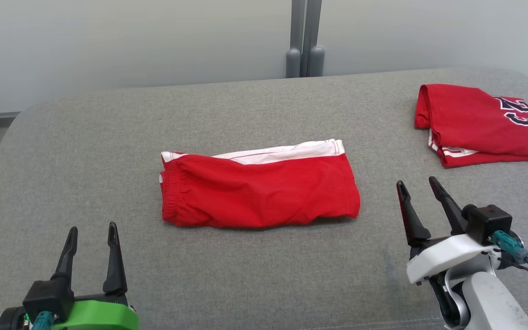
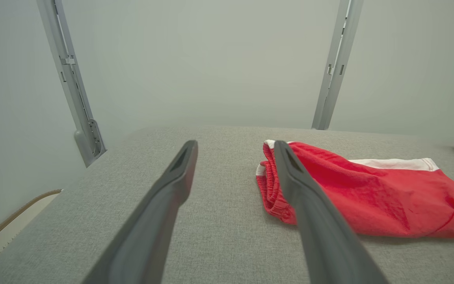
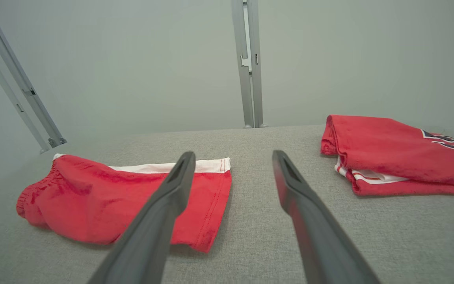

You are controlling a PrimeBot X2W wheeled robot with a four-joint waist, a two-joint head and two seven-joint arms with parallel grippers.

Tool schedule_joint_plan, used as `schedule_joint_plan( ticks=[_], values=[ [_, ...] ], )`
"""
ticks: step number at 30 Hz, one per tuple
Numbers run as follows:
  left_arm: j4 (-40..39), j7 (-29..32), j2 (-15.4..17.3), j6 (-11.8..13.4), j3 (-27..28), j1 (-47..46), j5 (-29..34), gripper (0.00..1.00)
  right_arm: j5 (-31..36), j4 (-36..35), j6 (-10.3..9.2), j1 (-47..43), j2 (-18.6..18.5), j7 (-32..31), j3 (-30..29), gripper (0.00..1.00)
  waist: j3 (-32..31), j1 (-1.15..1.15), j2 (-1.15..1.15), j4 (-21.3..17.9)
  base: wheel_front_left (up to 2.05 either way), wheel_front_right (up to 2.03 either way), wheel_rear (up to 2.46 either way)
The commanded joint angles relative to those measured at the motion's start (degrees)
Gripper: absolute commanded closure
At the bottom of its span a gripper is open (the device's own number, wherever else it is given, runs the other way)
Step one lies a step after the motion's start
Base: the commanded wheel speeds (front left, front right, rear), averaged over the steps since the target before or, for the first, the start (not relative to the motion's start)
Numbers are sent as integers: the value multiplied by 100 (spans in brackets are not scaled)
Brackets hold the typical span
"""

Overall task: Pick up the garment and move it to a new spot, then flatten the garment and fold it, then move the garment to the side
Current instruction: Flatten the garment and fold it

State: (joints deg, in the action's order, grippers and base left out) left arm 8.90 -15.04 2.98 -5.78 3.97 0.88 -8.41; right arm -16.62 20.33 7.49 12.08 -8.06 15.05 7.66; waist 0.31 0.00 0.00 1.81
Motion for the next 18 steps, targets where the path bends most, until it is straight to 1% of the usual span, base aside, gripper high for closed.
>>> schedule_joint_plan(
  ticks=[1, 8, 13, 18],
  values=[
    [-69, -13, 31, 40, 53, 112, 55, 0, 97, -84, 0, -130, 30, 18, -122, 0, -77, 0, 0, -69, 0, 0, 0],
    [-261, -13, 25, 101, 119, 421, 170, 0, 246, -371, 0, -591, 209, 18, -485, 0, -197, 0, 0, -115, 0, 0, 0],
    [-300, -13, 58, 92, 145, 594, 253, 0, 297, -490, 0, -965, 296, 18, -527, 0, -270, 0, 0, -86, 0, 0, 0],
    [-296, -13, 104, 122, 150, 718, 395, 0, 389, -543, 0, -1122, 364, 18, -548, 0, -281, 0, 0, -115, 0, 0, 0]
  ],
)
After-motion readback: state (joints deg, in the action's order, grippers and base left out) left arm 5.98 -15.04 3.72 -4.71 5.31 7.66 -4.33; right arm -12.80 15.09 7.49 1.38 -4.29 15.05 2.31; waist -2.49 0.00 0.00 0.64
